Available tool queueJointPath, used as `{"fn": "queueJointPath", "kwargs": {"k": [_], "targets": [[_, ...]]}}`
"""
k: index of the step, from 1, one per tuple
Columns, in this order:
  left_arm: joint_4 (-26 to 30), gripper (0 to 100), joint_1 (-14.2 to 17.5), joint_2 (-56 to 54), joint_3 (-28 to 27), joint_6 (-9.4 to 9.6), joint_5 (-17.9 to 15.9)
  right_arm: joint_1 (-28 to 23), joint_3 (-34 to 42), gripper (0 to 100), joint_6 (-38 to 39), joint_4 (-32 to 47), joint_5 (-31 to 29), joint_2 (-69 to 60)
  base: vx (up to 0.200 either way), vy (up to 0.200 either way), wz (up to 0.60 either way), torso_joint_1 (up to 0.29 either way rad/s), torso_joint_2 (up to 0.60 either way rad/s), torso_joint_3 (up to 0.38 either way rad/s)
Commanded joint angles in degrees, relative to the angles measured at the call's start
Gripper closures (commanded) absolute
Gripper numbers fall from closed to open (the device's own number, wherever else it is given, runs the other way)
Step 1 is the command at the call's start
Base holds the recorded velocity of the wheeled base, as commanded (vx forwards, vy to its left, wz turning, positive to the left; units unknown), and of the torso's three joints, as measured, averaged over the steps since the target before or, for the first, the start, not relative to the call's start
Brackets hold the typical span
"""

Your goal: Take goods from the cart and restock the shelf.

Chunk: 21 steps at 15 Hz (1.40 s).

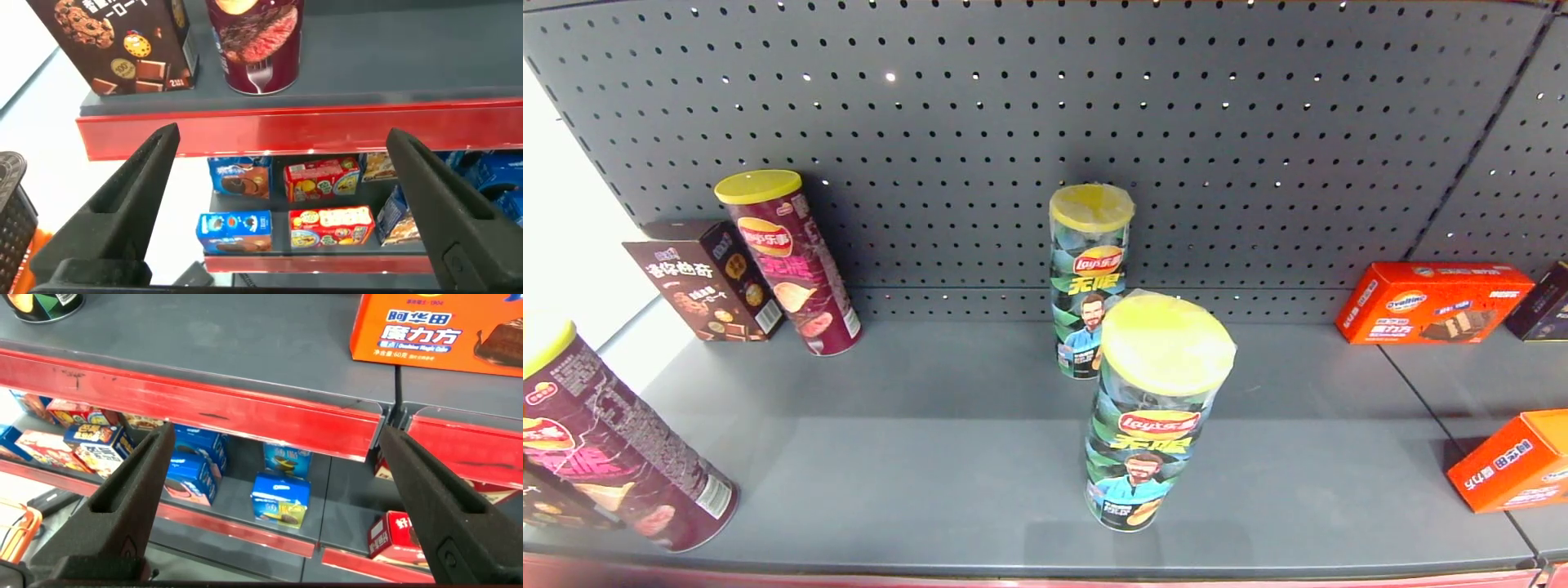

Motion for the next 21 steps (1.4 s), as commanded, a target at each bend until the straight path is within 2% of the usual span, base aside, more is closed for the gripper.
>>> {"fn": "queueJointPath", "kwargs": {"k": [1,2,6,9,13,16,21], "targets": [[0.1,0,0.0,0.3,-0.1,-0.14,0.2,-1.8,-13.1,0,0.9,-0.1,-1.1,6.5,0.0,0.0,0.0,0.0,0.0,0.0],[0.0,0,0.0,0.3,-0.1,-0.05,0.1,-1.5,-21.8,0,4.1,1.7,-1.0,19.1,0.0,0.0,0.0,0.0,0.0,0.0],[0.0,0,0.0,0.3,-0.1,0.13,-0.1,2.4,-33.4,0,1.7,0.2,2.7,34.3,0.0,0.0,0.0,0.0,0.0,0.0],[0.1,0,-0.2,0.4,-0.1,0.04,-0.2,8.7,-35.2,0,-0.6,-0.4,3.6,43.6,0.0,0.0,0.0,0.0,0.0,0.0],[0.1,0,-0.2,0.4,-0.1,-0.05,-0.1,12.6,-35.9,0,-1.6,-6.4,4.0,53.1,0.0,0.0,0.0,0.0,0.0,0.0],[0.1,0,-0.1,0.3,-0.1,-0.14,-0.2,18.4,-37.8,0,-1.7,-7.0,4.0,59.1,0.0,0.0,0.0,0.0,0.0,0.0],[0.0,0,-0.2,0.3,-0.1,-0.05,-0.3,21.0,-38.4,0,-6.2,-7.1,4.3,63.4,0.0,0.0,0.0,0.0,0.0,0.0]]}}
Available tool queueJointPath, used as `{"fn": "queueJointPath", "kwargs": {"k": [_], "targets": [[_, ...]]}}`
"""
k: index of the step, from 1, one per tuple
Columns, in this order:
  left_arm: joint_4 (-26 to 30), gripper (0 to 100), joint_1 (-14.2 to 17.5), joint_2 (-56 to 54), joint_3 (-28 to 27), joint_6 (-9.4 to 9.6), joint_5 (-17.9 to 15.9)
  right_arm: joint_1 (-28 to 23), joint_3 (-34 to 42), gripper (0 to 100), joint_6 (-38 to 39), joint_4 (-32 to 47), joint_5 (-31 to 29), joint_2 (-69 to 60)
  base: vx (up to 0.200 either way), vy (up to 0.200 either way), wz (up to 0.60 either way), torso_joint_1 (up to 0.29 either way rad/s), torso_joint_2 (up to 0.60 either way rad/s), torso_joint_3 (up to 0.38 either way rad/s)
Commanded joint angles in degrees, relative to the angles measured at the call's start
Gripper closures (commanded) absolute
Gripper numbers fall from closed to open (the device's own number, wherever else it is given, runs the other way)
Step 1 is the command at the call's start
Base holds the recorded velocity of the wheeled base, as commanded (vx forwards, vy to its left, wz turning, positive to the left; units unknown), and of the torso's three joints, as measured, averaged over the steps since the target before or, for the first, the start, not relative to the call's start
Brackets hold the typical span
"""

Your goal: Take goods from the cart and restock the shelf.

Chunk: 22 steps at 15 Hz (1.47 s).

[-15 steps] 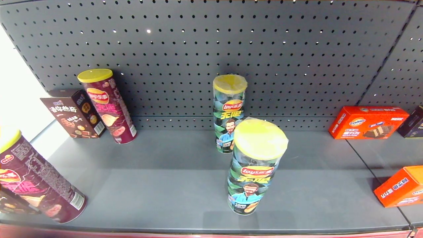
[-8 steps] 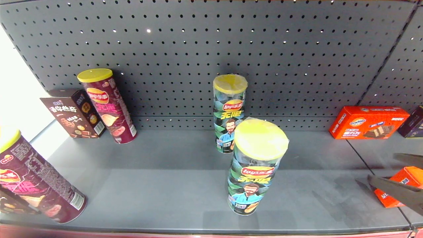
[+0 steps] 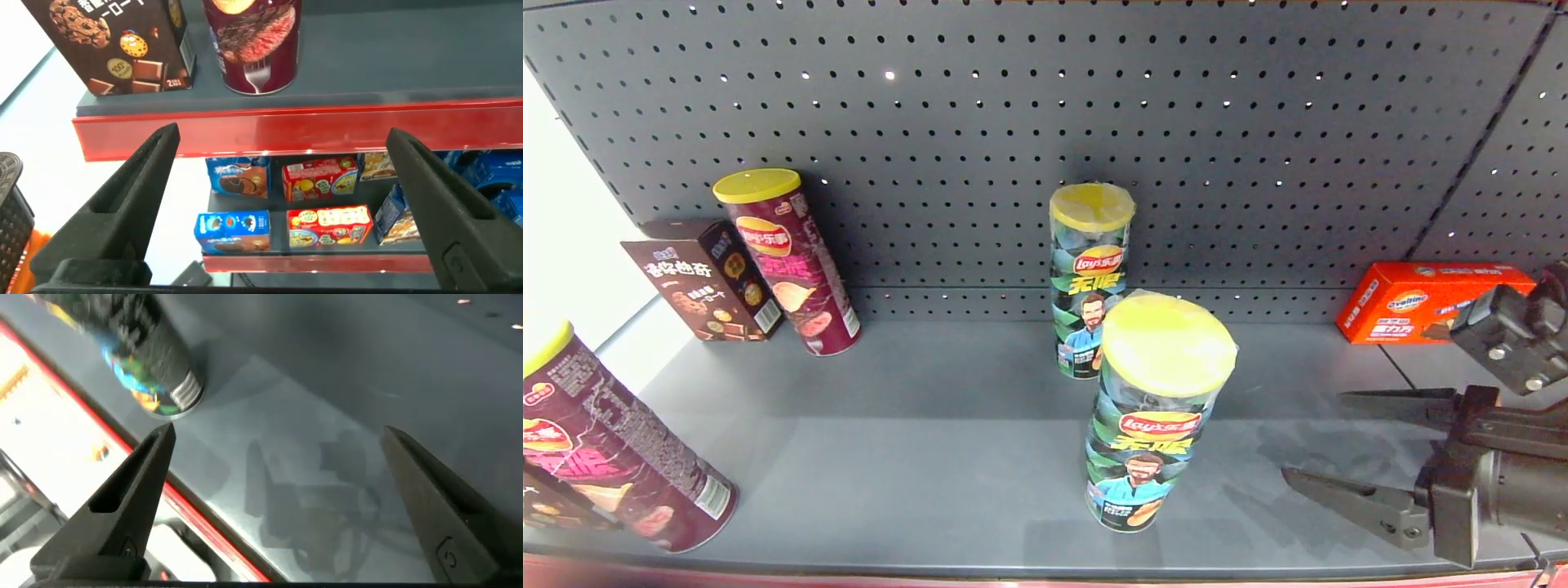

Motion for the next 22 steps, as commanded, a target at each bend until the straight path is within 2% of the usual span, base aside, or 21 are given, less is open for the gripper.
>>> {"fn": "queueJointPath", "kwargs": {"k": [1,8,22], "targets": [[0.0,0,0.0,0.1,0.0,0.01,0.0,1.3,-0.6,0,-0.1,0.0,0.0,2.9,0.0,0.0,0.0,0.0,0.0,0.0],[0.0,0,0.1,0.1,0.1,0.01,0.1,5.7,-3.1,0,-0.1,-0.1,-0.5,7.6,0.0,0.0,0.0,0.0,0.0,0.0],[0.0,0,0.1,0.1,0.0,-0.08,0.2,7.2,-7.0,0,-0.2,-0.2,-0.7,13.6,0.0,0.0,0.0,0.0,0.0,0.0]]}}
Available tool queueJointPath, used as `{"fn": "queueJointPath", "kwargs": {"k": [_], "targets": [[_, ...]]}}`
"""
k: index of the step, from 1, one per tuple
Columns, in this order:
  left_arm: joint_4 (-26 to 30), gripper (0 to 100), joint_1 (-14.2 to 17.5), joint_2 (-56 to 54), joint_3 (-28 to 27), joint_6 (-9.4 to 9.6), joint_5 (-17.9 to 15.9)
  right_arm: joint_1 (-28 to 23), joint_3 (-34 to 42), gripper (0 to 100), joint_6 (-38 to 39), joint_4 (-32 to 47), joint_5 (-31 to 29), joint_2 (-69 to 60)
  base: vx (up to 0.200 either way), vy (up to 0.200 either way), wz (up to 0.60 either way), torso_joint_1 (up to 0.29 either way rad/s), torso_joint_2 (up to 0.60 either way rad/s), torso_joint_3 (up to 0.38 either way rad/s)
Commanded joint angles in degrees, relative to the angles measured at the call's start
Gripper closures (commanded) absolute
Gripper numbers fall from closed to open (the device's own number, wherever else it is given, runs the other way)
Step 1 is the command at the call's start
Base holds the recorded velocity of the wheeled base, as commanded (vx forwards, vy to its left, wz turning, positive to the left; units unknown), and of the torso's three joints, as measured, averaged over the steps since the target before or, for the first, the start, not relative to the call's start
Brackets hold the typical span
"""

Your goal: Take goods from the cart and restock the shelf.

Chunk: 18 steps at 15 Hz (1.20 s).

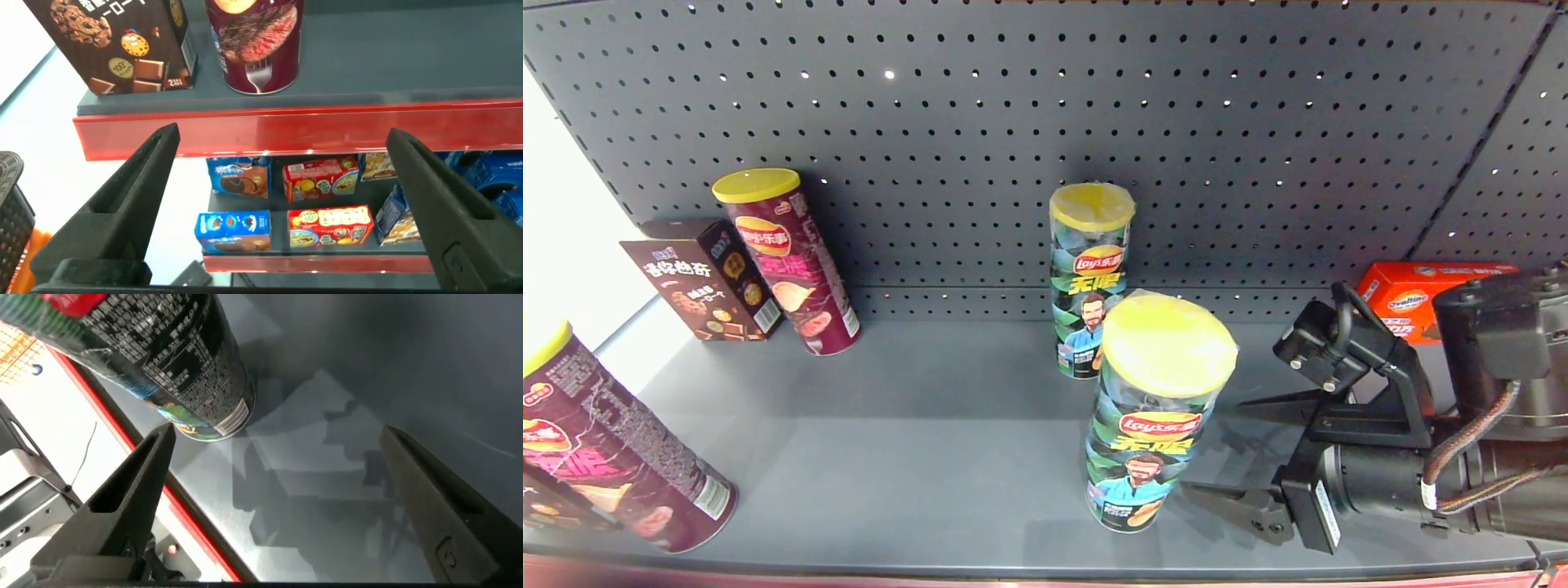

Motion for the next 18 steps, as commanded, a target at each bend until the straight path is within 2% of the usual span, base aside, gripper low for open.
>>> {"fn": "queueJointPath", "kwargs": {"k": [1,5,18], "targets": [[0.0,0,0.0,0.1,0.0,0.0,0.1,-0.1,0.1,0,0.0,0.0,0.0,-0.2,0.0,0.0,0.0,0.0,0.0,0.0],[0.0,0,0.0,0.1,0.0,0.0,0.1,-1.7,0.3,0,0.0,0.0,0.0,-0.7,0.0,0.0,0.0,0.0,0.0,0.0],[0.0,0,0.0,0.1,0.0,-0.09,0.2,-1.6,-2.0,0,0.0,-0.1,0.0,2.8,0.0,0.0,0.0,0.0,0.0,0.0]]}}
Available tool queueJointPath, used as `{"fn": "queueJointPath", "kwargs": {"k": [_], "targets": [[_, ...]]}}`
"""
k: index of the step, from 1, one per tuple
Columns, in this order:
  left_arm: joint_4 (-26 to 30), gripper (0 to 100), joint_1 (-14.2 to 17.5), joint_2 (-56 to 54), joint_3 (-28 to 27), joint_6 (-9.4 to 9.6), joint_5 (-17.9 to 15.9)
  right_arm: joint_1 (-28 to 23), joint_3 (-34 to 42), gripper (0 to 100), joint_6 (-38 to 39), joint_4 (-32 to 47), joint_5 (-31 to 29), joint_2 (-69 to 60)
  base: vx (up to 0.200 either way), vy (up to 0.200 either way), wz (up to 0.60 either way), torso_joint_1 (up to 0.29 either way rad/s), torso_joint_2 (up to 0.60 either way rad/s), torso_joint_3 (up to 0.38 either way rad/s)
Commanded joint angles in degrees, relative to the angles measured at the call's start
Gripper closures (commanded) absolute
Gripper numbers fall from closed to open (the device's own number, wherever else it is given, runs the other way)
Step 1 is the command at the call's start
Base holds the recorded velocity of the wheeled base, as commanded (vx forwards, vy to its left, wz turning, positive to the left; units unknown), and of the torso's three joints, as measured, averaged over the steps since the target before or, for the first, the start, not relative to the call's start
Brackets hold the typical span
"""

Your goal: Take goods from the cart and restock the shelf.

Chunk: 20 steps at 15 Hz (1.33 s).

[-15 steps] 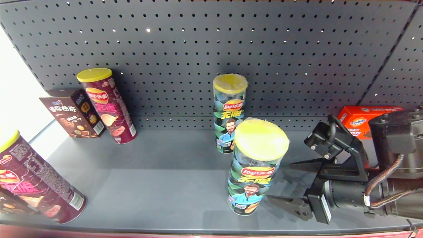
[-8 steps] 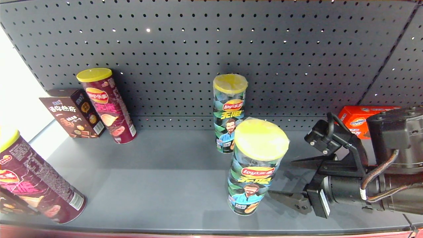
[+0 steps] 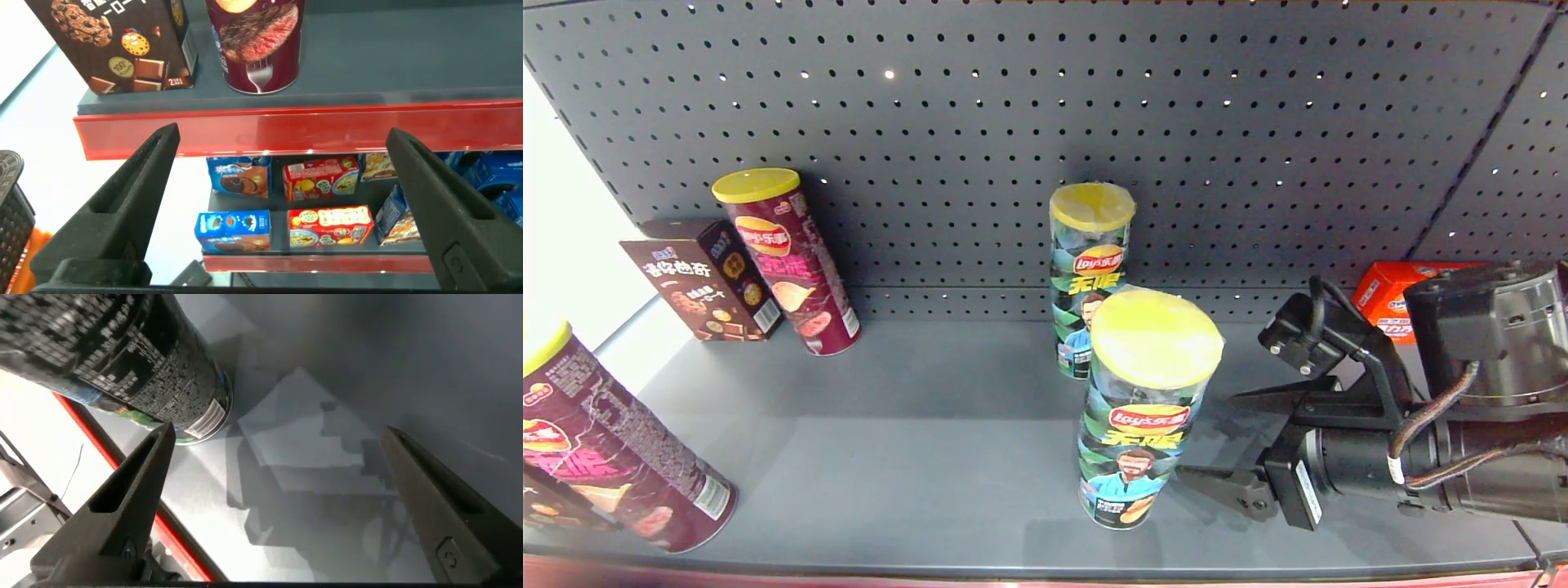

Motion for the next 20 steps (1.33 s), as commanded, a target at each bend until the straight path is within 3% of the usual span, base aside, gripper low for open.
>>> {"fn": "queueJointPath", "kwargs": {"k": [1,5,20], "targets": [[0.0,0,0.0,0.1,0.0,-0.01,0.0,0.1,0.2,0,0.0,0.1,-0.1,-0.3,0.0,0.0,0.0,0.0,0.0,0.0],[0.0,0,0.0,0.1,-0.1,-0.01,-0.1,-2.0,1.2,0,0.0,0.1,0.0,-1.3,0.0,0.0,0.0,0.0,0.0,0.0],[0.0,0,0.0,0.1,0.0,-0.88,0.1,0.9,-2.7,0,-0.1,0.1,0.0,3.3,0.0,0.0,0.0,0.0,0.0,0.0]]}}
